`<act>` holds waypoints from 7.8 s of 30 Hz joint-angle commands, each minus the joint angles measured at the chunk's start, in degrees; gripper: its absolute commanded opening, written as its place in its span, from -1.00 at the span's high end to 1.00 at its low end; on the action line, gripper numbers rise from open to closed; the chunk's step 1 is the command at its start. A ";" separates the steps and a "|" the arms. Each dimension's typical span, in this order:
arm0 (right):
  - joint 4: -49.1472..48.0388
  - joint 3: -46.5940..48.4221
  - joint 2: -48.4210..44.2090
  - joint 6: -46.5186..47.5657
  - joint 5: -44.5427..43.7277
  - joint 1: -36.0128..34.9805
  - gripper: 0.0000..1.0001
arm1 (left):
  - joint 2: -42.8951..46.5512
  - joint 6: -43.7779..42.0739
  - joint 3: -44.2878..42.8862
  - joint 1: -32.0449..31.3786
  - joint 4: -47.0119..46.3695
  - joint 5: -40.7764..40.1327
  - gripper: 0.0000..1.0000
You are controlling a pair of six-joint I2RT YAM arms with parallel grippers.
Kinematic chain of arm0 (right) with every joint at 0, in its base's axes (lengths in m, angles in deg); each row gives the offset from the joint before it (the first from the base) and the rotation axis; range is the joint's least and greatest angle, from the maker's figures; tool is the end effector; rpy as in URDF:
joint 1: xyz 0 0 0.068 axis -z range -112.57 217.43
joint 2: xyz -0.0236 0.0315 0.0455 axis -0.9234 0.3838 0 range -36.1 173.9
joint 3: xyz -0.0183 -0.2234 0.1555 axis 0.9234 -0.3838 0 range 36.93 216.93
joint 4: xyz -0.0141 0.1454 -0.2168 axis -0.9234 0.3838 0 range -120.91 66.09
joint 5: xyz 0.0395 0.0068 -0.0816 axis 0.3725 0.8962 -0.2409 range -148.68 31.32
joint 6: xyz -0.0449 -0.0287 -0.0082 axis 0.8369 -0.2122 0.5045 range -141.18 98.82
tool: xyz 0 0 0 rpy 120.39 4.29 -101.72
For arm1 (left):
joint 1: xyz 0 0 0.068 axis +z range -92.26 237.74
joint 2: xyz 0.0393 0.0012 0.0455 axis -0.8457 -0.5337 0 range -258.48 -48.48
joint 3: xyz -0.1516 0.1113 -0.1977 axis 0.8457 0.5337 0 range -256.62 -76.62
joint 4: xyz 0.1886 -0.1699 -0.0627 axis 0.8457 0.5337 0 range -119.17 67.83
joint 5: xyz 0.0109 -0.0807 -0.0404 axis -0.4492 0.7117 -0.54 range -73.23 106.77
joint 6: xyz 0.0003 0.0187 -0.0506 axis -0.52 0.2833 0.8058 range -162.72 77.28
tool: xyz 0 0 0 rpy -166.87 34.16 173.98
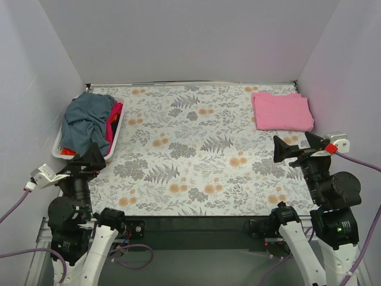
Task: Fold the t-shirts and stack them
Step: Grab the tshirt from the pile, then move the tshirt to the center of the board, then flatten the tshirt out
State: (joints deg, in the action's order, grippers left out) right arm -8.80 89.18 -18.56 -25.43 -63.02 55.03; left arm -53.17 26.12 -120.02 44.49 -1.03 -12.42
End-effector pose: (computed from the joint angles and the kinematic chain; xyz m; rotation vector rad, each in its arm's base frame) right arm 0.0420 0.0065 0.4057 -0.0322 1.3537 0.1939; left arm 0.0175 0.0137 0.3544 -1.0376 1.0304 -0.8290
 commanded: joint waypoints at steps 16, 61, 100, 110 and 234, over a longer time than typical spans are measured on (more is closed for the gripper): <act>-5.41 -9.88 8.73 -13.24 21.11 -0.51 -0.96 | -40.80 1.74 -7.30 -0.02 0.33 10.91 -0.81; 0.57 -13.31 17.97 -9.46 37.56 -0.87 -0.96 | -72.83 -11.01 -51.85 -1.12 -6.35 12.73 0.95; 13.22 -19.81 39.14 -7.26 32.90 -2.53 -0.36 | -83.79 3.85 -12.41 -36.31 -3.19 33.15 -0.57; 11.65 -21.40 46.44 -9.28 29.74 -8.51 -0.32 | -93.30 1.04 -17.86 -36.31 -1.25 36.31 -0.40; 6.63 0.94 50.58 -7.08 24.91 -0.22 -0.15 | -72.24 -1.70 -14.36 -5.73 10.61 13.53 -0.40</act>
State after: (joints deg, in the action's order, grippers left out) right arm -1.11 92.57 33.37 -34.17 -40.20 59.77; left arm -129.36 19.72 -138.99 38.52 4.92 -4.42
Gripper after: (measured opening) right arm 0.578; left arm 0.707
